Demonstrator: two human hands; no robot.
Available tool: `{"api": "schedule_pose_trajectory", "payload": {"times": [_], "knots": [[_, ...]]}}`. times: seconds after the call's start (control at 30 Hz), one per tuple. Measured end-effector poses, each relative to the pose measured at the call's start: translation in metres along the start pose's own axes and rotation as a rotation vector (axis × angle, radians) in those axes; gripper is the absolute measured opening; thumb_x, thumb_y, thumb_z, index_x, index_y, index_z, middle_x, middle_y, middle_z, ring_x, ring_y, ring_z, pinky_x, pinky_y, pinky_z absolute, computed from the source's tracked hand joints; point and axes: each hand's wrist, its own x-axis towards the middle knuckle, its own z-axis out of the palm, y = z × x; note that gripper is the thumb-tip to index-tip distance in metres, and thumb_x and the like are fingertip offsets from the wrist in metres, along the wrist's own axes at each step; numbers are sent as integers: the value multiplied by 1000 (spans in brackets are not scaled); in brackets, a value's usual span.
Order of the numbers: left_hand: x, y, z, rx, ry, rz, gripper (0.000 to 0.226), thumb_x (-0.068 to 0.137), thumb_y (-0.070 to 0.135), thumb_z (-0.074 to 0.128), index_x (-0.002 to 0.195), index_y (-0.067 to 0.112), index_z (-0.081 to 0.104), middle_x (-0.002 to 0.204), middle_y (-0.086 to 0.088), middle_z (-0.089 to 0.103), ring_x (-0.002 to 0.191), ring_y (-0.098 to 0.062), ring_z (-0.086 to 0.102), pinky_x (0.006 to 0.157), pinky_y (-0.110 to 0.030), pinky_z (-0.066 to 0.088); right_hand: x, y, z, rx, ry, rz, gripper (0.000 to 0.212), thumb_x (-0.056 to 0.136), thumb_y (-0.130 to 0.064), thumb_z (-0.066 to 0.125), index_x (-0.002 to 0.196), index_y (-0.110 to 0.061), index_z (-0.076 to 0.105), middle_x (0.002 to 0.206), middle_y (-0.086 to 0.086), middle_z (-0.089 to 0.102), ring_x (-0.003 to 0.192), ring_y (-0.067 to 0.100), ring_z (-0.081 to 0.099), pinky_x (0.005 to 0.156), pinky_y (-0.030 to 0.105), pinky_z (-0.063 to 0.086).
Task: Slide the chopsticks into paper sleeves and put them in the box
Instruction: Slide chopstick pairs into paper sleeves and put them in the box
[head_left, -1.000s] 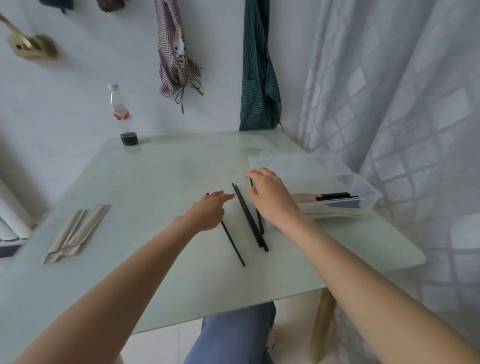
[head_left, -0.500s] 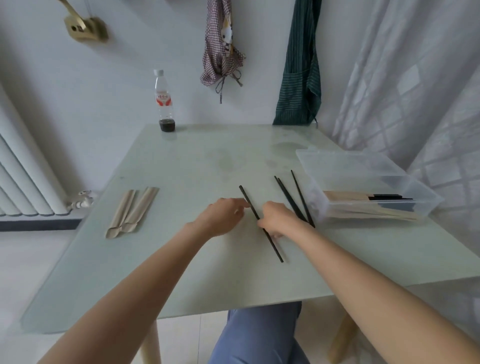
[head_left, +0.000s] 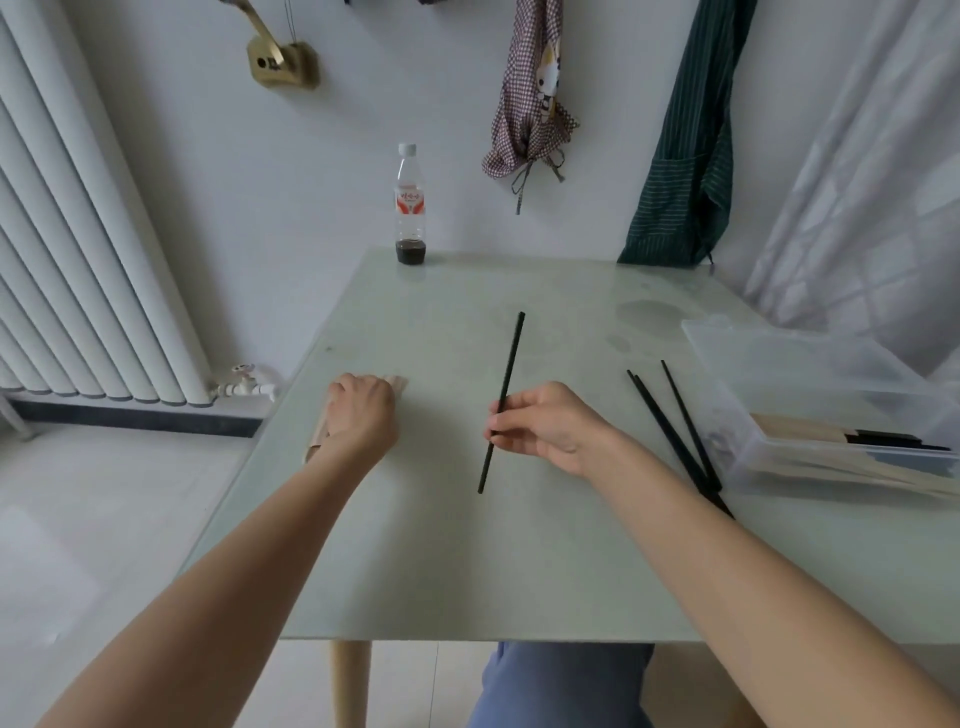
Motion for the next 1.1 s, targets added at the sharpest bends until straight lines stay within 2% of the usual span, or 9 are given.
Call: {"api": "schedule_pose_trajectory", "payload": {"times": [0.17, 0.27, 0.33, 0.43, 0.53, 0.8, 0.9, 1.03, 1.1], "knots": [[3, -3, -16, -245, -86, -68, 26, 86, 12, 60, 108, -2, 56, 116, -22, 58, 109, -37, 53, 85, -37, 43, -2, -2, -1, -5, 33, -70, 19, 82, 8, 62, 78, -9, 54, 66, 9, 64, 57, 15, 64, 60, 20, 56], [1, -1, -23, -441, -135, -119, 25, 88, 25, 57, 97, 1, 63, 101, -18, 64, 82, -31, 58, 72, -35, 49, -5, -6, -7, 59, 71, -118, 23, 81, 4, 67, 78, -12, 51, 71, 9, 67, 55, 14, 68, 60, 21, 56], [-9, 10, -26, -736, -133, -132, 21, 94, 22, 46, 93, 4, 57, 92, -15, 65, 67, -22, 59, 67, -32, 50, -8, -9, -11, 118, 103, -167, 24, 81, 1, 68, 78, -15, 49, 77, 9, 68, 57, 16, 69, 59, 20, 56], [-27, 34, -31, -1455, -201, -192, 18, 100, 10, 33, 83, 7, 38, 81, -19, 65, 50, -15, 64, 63, -33, 55, -11, -10, -16, 164, 137, -242, 18, 84, -2, 66, 79, -14, 54, 79, 7, 68, 60, 15, 70, 58, 18, 54], [-32, 52, -32, -1803, -263, -242, 22, 100, 4, 32, 81, 3, 42, 76, -12, 59, 41, -6, 60, 52, -21, 52, -15, -8, -19, 230, 149, -290, 14, 85, -3, 64, 78, -12, 57, 78, 8, 68, 60, 12, 69, 59, 17, 54], [-37, 78, -37, -2406, -382, -379, 20, 99, 4, 34, 85, 7, 47, 77, -2, 55, 59, -8, 54, 68, -29, 47, -28, -7, -34, 235, 220, -385, 16, 84, -2, 64, 74, -12, 59, 75, 6, 69, 59, 12, 68, 60, 17, 52], [-41, 84, -41, -2538, -357, -413, 19, 101, 5, 33, 89, 0, 49, 84, -6, 59, 46, -8, 60, 70, -26, 48, -29, -6, -37, 246, 255, -408, 14, 84, -2, 65, 76, -12, 59, 79, 8, 68, 61, 12, 68, 62, 18, 52], [-49, 96, -46, -2646, -345, -398, 29, 102, 6, 31, 124, 1, 49, 86, -8, 59, 69, -12, 59, 88, -26, 45, -28, -4, -32, 319, 260, -433, 13, 84, -1, 65, 76, -11, 60, 78, 9, 68, 64, 13, 69, 62, 18, 52], [-49, 100, -48, -2678, -319, -403, 35, 101, 6, 31, 132, 0, 46, 86, -7, 58, 74, -12, 56, 85, -26, 47, -28, -2, -29, 348, 252, -431, 14, 83, 0, 65, 75, -10, 61, 74, 7, 68, 64, 12, 69, 61, 18, 52]]}}
